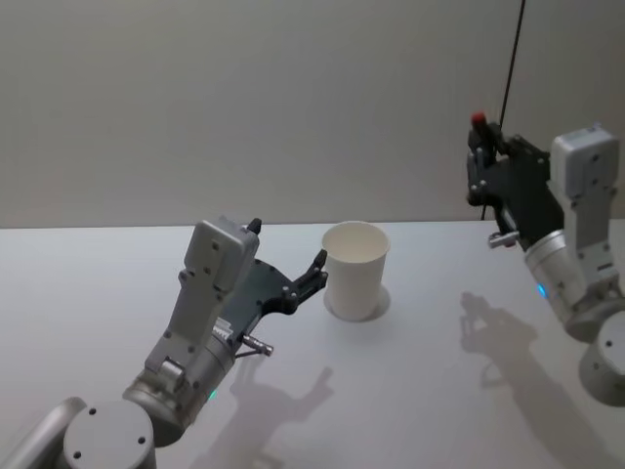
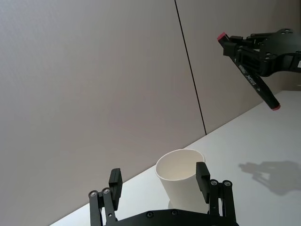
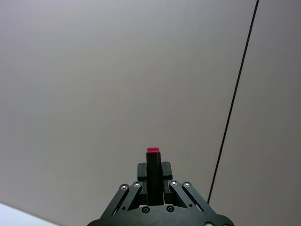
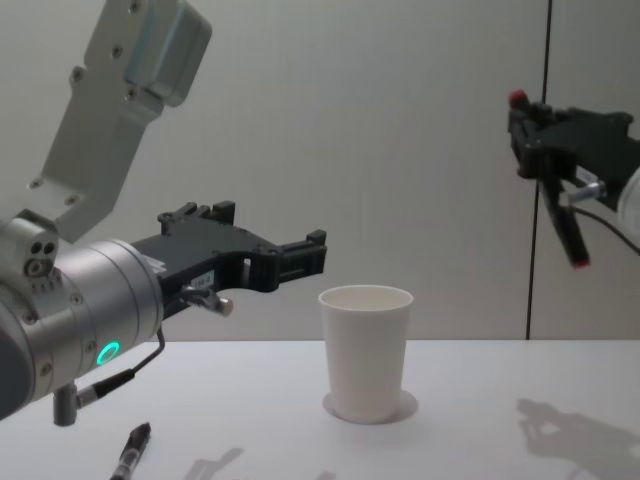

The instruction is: Place the pen into the pen holder.

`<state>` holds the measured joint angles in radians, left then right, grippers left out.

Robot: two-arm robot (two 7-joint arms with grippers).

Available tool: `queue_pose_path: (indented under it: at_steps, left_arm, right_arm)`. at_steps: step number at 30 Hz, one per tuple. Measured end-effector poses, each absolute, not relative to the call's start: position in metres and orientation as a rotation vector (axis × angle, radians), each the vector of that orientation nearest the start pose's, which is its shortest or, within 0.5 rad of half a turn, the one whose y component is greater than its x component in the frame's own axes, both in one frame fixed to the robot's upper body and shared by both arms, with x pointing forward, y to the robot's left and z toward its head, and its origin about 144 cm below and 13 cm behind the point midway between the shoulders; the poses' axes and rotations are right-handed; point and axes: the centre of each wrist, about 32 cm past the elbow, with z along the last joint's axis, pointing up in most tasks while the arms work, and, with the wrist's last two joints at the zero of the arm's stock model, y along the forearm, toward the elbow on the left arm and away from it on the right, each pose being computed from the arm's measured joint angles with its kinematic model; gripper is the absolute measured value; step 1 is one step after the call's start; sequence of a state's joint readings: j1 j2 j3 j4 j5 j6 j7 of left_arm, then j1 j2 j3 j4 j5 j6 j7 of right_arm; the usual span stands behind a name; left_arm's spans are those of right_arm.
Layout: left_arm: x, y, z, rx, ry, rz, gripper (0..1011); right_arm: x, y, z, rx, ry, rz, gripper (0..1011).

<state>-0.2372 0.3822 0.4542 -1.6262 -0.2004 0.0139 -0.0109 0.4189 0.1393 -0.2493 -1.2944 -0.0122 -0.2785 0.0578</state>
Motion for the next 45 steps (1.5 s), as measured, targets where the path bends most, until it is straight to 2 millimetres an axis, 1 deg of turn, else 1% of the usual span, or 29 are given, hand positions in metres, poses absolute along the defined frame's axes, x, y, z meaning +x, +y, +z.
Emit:
queue_pose_path:
  at_steps: [7, 14, 29, 45]
  left_arm:
    - [0.492, 0.198, 1.204, 0.061, -0.268, 1.124, 1000]
    - [0.492, 0.198, 1.204, 0.061, -0.268, 1.124, 1000]
    - [0.492, 0.198, 1.204, 0.061, -0.268, 1.124, 1000]
    - [0.492, 0.198, 1.204, 0.061, -0.268, 1.124, 1000]
  right_arm:
    - [0.576, -0.19, 1.196, 0.232, -0.513, -1.24, 165]
    - [0.586, -0.177, 1.183, 0.311, -0.527, -1.208, 165]
    - [0.604, -0.152, 1.159, 0.423, -0.484, -1.141, 165]
    - [0.62, -0.131, 1.141, 0.495, -0.451, -1.088, 165]
